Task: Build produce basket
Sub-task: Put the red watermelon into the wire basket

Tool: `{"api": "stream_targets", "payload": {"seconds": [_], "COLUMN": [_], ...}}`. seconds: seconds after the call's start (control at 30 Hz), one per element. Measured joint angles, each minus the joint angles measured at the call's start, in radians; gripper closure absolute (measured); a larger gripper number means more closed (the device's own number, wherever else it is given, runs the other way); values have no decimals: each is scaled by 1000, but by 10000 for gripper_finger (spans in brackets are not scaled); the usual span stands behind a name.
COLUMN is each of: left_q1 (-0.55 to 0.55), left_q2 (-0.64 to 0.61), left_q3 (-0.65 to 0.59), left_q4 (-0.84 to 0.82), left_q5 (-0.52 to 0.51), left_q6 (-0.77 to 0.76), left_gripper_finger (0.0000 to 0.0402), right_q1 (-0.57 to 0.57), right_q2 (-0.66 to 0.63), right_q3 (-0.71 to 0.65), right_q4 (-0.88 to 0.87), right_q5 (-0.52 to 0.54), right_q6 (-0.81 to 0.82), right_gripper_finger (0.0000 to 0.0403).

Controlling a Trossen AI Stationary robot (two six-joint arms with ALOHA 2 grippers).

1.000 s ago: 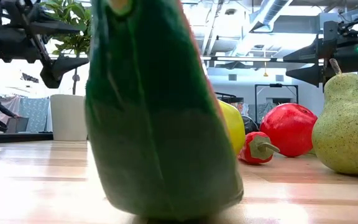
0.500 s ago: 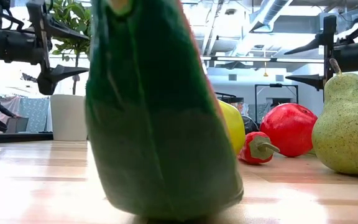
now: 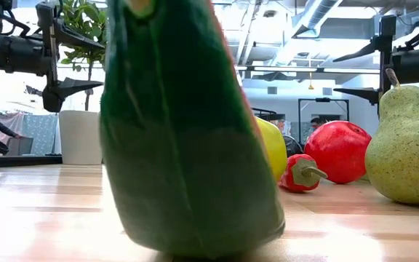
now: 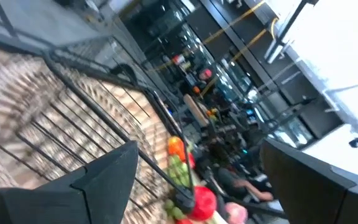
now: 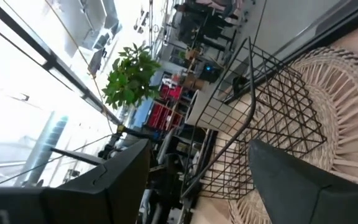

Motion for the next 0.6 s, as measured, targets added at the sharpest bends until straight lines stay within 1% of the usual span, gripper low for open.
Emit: {"api": "stream_targets", "payload": {"seconds": [0.07,0.13,0.27,0.37,0.47,0.6], "left_q1": [0,0,0,0,0,0], "left_q2": [0,0,0,0,6,45], "left_q3": [0,0,0,1,43,160], "left_q4": [5,5,21,142,236,206], "left_q5": [-30,-32,43,92,131,180], "left_q6": [-3,-20,-60,-109,-139,-75], "left_gripper_finger": [76,76,76,76,76,76], "right_q1": [0,0,5,15,27,34], "right_q2": [0,0,0,0,0,0], "right_q3": [0,0,1,0,0,1], "right_q4": [5,3,-17,-5,100,239], "right_q5": [12,12,4,-32,-41,-42], "right_q6": [0,-9,-25,12,38,-44], "right_gripper_finger": [112,112,112,112,112,112]}}
